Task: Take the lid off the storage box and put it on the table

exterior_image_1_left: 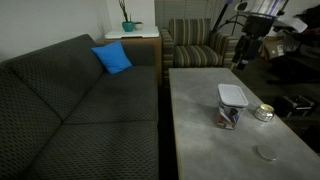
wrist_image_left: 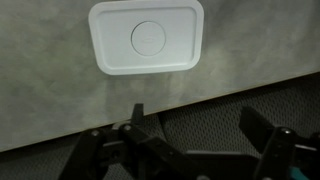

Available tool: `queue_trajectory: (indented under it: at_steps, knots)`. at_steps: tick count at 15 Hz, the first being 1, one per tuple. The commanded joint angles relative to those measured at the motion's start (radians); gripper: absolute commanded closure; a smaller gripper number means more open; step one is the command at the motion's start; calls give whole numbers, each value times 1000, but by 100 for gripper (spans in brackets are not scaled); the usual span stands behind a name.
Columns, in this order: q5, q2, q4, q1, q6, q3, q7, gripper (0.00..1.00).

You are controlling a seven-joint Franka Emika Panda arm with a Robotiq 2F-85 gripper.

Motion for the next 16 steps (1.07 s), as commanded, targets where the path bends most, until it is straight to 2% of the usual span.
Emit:
queue_trajectory:
  at_steps: [1,4,10,11,13,16]
  knots:
    - [54,136,119,-48,-53,35,-115,34]
    - [70,192,179,-45,-49,19,-108,55]
    - [18,233,270,33,-75,-63,-15,95]
    - [3,243,285,55,-75,-89,9,100]
    - [-32,265,316,89,-76,-131,54,100]
    - [-69,317,368,116,-84,-158,101,100]
